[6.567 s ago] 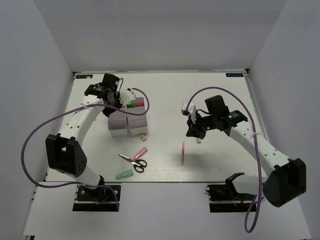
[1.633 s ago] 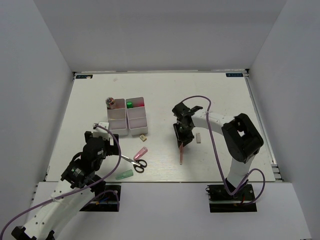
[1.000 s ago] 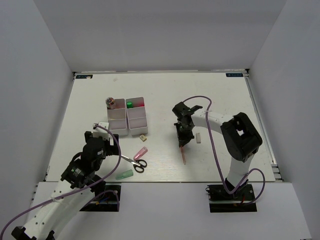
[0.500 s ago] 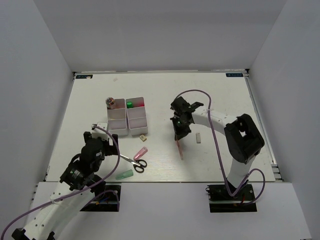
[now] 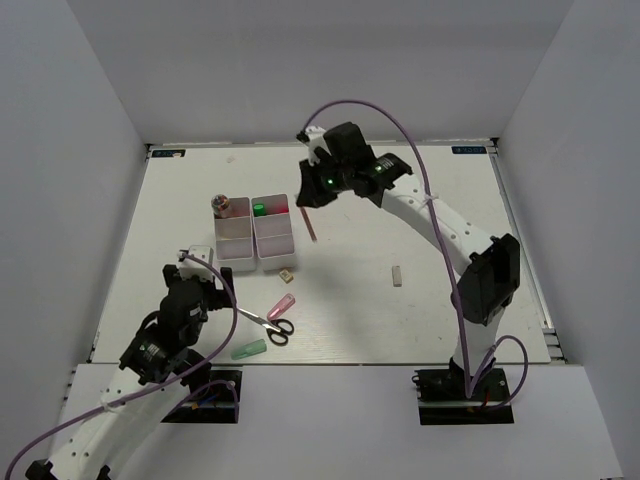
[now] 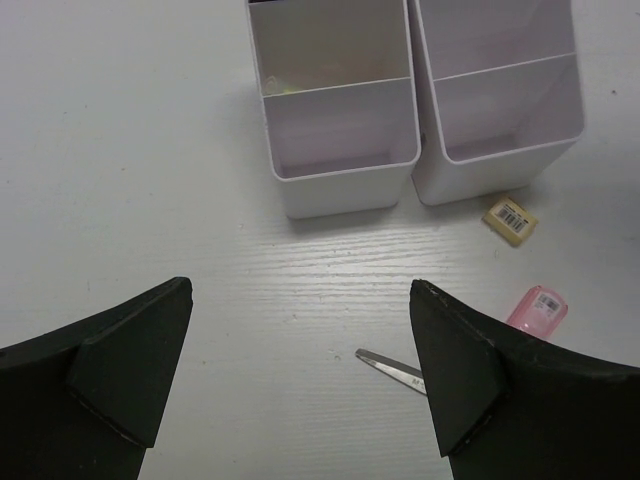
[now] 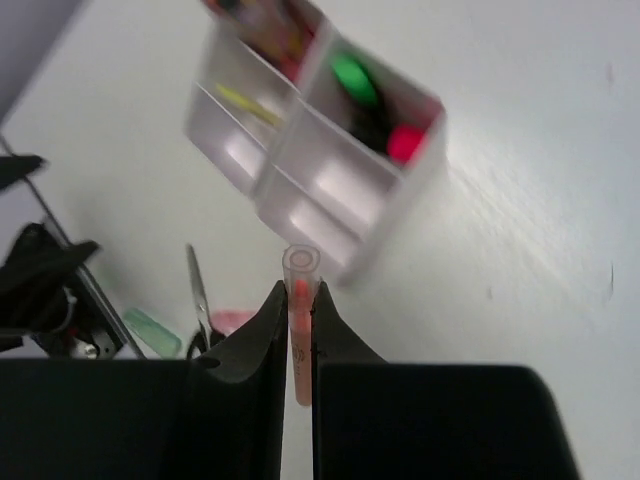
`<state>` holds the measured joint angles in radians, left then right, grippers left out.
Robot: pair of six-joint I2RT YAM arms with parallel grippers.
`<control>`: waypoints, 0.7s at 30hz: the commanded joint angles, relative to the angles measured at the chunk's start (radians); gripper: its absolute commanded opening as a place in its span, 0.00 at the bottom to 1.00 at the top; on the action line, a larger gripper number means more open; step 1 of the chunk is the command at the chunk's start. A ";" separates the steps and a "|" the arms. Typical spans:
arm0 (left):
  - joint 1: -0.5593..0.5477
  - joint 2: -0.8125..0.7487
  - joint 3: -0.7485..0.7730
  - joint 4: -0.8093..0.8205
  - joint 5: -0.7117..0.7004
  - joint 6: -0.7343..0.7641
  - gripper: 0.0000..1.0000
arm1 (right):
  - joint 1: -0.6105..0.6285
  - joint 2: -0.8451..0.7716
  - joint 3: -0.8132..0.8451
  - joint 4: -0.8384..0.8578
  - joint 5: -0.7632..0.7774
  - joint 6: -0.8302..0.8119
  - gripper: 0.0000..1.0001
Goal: Sort the stationery into containers
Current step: Place the stationery into the container
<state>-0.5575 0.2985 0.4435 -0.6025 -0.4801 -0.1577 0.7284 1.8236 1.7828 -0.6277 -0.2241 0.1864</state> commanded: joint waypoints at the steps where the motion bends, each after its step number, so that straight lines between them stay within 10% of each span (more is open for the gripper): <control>1: 0.017 -0.019 -0.012 0.024 -0.057 -0.005 1.00 | 0.028 0.072 0.162 0.117 -0.156 -0.097 0.00; 21: 0.042 -0.061 -0.028 0.024 -0.124 0.004 1.00 | 0.132 0.387 0.354 0.577 -0.589 -0.341 0.00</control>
<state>-0.5205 0.2447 0.4168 -0.5922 -0.5884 -0.1574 0.8536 2.2147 2.1040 -0.1967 -0.7433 -0.1253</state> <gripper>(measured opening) 0.998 0.081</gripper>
